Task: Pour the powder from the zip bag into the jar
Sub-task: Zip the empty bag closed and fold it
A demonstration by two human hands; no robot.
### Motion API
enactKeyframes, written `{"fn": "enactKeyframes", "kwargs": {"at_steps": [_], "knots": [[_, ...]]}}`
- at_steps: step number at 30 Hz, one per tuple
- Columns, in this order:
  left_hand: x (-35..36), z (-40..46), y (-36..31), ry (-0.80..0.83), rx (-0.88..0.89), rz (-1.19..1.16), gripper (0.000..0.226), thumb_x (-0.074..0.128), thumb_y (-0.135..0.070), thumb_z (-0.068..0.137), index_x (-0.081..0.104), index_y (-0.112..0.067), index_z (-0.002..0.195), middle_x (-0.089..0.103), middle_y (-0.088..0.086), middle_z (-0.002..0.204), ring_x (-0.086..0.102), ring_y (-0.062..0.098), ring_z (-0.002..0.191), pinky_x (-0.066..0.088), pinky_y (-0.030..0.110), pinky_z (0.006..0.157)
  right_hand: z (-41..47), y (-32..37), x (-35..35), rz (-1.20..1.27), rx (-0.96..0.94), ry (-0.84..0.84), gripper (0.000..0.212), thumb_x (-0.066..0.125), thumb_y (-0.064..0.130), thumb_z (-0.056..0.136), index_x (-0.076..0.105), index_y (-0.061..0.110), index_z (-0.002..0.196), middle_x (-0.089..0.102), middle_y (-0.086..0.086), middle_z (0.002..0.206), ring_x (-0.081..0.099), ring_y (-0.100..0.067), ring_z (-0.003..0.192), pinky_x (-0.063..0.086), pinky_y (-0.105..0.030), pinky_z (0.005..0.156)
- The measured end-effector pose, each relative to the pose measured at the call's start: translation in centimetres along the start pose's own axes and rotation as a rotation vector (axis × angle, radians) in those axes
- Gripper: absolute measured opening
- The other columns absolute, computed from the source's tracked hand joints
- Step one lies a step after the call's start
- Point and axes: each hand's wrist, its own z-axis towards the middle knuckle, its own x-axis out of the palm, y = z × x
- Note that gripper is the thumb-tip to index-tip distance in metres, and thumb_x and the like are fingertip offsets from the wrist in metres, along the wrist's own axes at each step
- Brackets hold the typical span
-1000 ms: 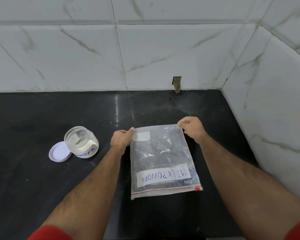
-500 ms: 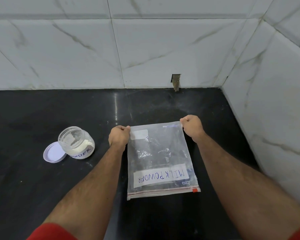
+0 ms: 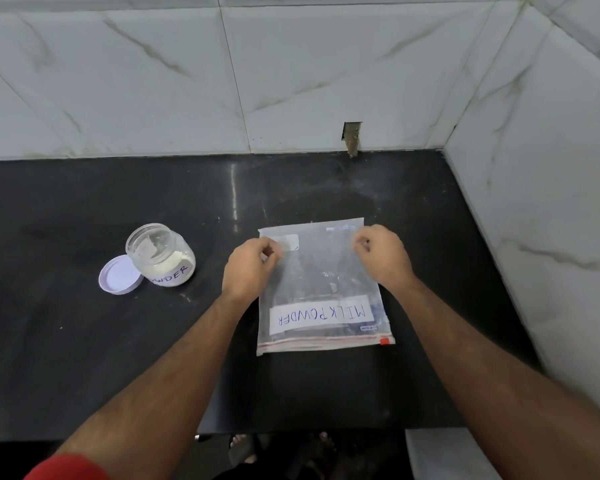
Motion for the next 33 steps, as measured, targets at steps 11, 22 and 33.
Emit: {"fn": "enactKeyframes", "kwargs": {"at_steps": [11, 22, 33], "knots": [[-2.8, -7.4, 5.2, 0.136, 0.215, 0.284, 0.026, 0.057, -0.018, 0.097, 0.072, -0.032, 0.112, 0.062, -0.014, 0.113, 0.063, 0.012, 0.102, 0.054, 0.037, 0.086, -8.5, -3.3, -2.1, -0.326, -0.171, 0.212, 0.028, 0.051, 0.013, 0.100, 0.069, 0.021, 0.120, 0.060, -0.001, 0.119, 0.056, -0.017, 0.102, 0.052, -0.034, 0.084], [-3.0, -8.4, 6.3, 0.333, 0.317, 0.338, 0.041, 0.062, -0.016, 0.092, 0.066, -0.032, 0.130, 0.056, -0.010, 0.129, 0.060, 0.011, 0.111, 0.052, 0.031, 0.094, -9.1, -4.8, -1.9, -0.340, -0.231, 0.340, 0.033, 0.060, 0.022, 0.098, 0.068, 0.026, 0.129, 0.054, 0.005, 0.121, 0.054, -0.011, 0.102, 0.053, -0.031, 0.089], [-3.3, -8.5, 5.8, 0.076, 0.306, 0.119, 0.021, 0.064, -0.016, 0.095, 0.078, -0.026, 0.107, 0.058, -0.011, 0.114, 0.059, 0.010, 0.103, 0.050, 0.031, 0.089, -8.9, -5.1, -1.9, 0.058, -0.168, 0.075, 0.016, 0.067, 0.005, 0.092, 0.079, 0.014, 0.093, 0.061, 0.003, 0.100, 0.062, -0.014, 0.091, 0.051, -0.029, 0.085]]}}
